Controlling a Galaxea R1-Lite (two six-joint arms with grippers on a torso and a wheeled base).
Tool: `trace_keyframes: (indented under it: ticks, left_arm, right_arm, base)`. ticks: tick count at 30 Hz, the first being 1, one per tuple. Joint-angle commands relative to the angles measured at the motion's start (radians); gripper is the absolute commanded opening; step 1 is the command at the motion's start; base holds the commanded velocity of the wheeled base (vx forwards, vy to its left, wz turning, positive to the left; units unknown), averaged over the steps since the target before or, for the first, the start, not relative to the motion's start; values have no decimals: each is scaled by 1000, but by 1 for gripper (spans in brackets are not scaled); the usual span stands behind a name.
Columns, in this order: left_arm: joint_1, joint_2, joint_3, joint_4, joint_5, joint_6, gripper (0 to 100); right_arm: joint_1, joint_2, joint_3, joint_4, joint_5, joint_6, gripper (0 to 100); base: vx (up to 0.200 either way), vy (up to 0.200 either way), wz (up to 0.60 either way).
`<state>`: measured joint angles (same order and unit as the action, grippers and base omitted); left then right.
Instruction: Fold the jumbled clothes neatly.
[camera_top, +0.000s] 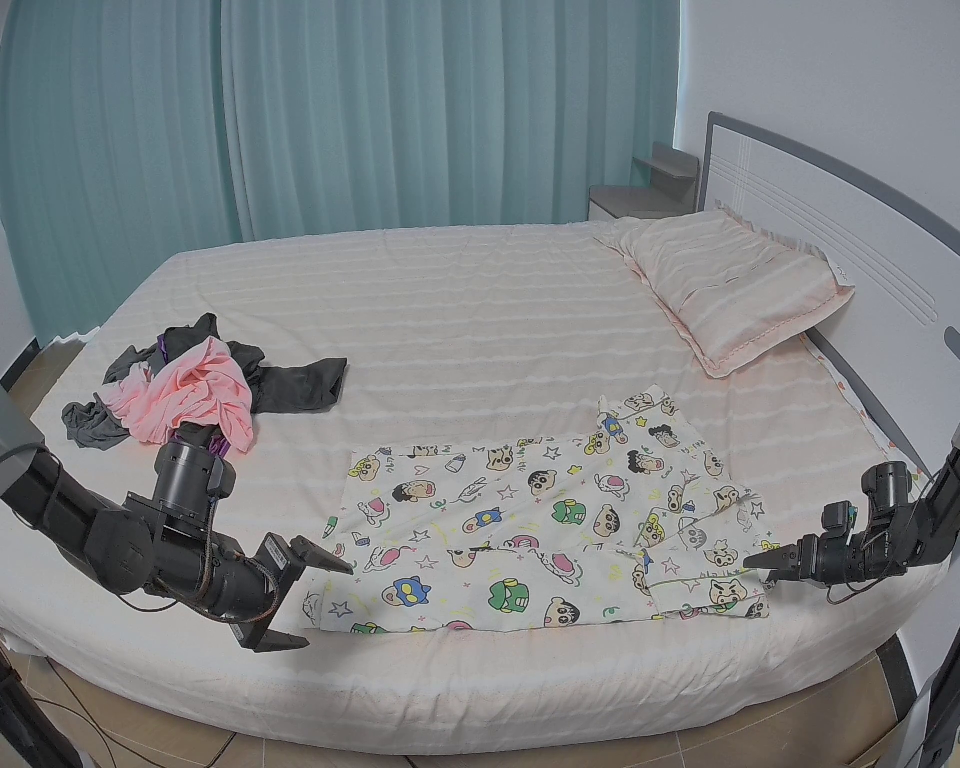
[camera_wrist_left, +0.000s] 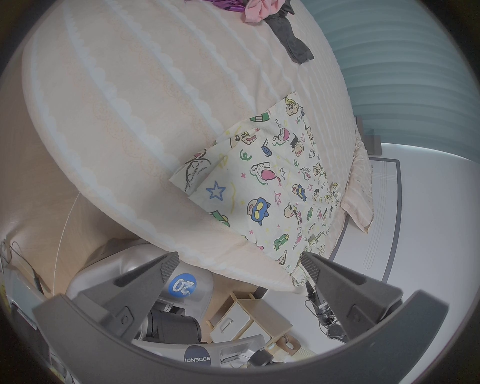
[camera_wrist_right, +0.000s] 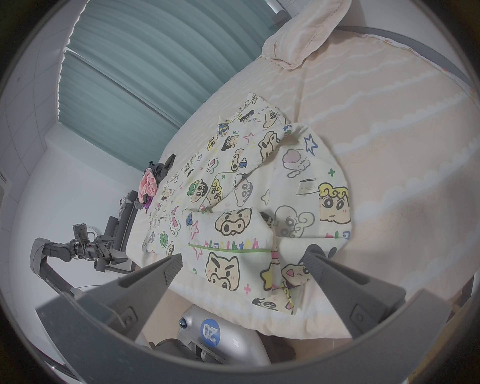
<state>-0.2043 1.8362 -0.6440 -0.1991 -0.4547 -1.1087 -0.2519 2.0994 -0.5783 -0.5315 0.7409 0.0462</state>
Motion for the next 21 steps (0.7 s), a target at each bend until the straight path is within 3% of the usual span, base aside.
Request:
trace_keyframes:
  ticks: [1, 21]
  left_arm:
    - [0, 2, 1, 0, 1, 0, 100]
    - [-6, 3, 1, 0, 1, 0, 100]
  right_arm:
    - [5, 8, -2, 1, 2, 0, 100]
    - [57, 114, -61, 2, 8, 0, 100]
  base:
    - [0, 0, 0]
    - [0, 0, 0]
